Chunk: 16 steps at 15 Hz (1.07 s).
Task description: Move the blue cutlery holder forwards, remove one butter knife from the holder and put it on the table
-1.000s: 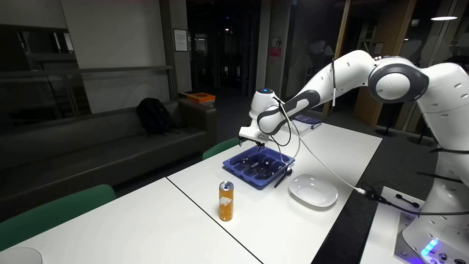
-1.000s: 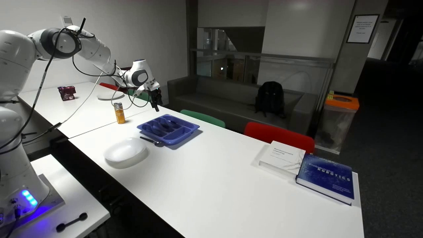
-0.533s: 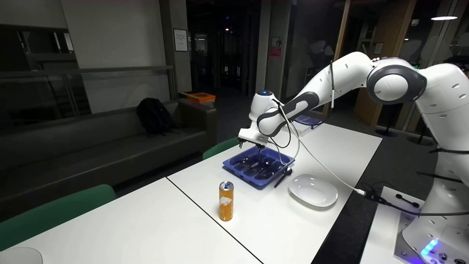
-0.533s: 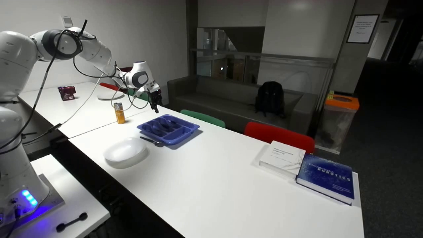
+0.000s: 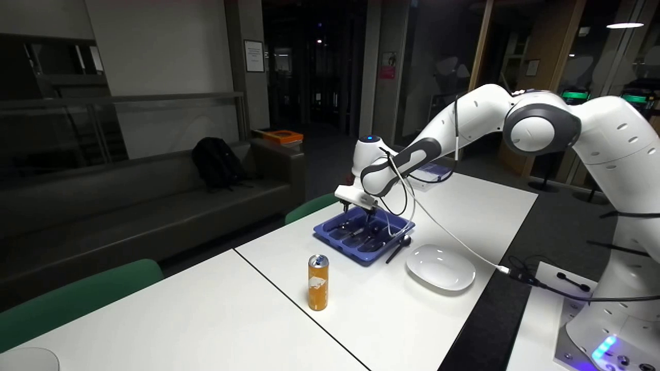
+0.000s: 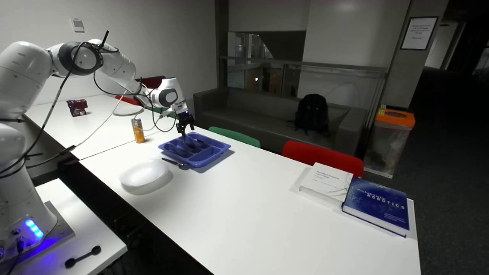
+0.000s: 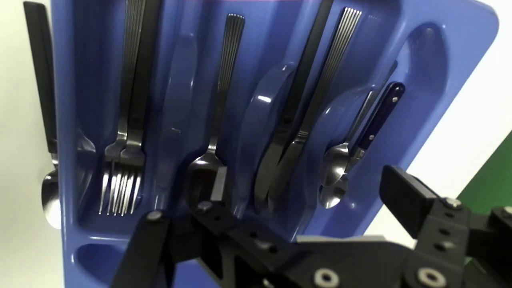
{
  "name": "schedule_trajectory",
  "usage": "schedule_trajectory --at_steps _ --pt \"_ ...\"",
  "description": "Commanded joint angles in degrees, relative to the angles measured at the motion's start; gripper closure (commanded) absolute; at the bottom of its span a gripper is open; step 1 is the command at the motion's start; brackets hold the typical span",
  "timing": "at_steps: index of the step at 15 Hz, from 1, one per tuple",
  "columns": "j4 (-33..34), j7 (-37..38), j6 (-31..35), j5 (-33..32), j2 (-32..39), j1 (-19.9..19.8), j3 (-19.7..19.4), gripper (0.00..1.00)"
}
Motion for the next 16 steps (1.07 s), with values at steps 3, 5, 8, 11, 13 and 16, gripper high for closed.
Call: schedule_trajectory --at_steps 3,5,8,11,13,16 --pt "9.4 2.2 -6.8 0.3 5.5 -2.3 1.9 0.00" --pt "12.5 1.8 -8.6 1.0 7.6 -3.1 3.1 0.00" --pt "15.8 2.1 -10.6 1.7 10.3 -3.6 4.2 0.00" --pt "16.4 2.5 -9.9 2.2 11.7 -3.8 4.6 0.00" --pt "16.3 3.1 -9.5 2.4 12.1 -3.9 4.5 0.00" --pt "15.9 3.9 -9.1 2.5 12.2 -4.1 4.3 0.00"
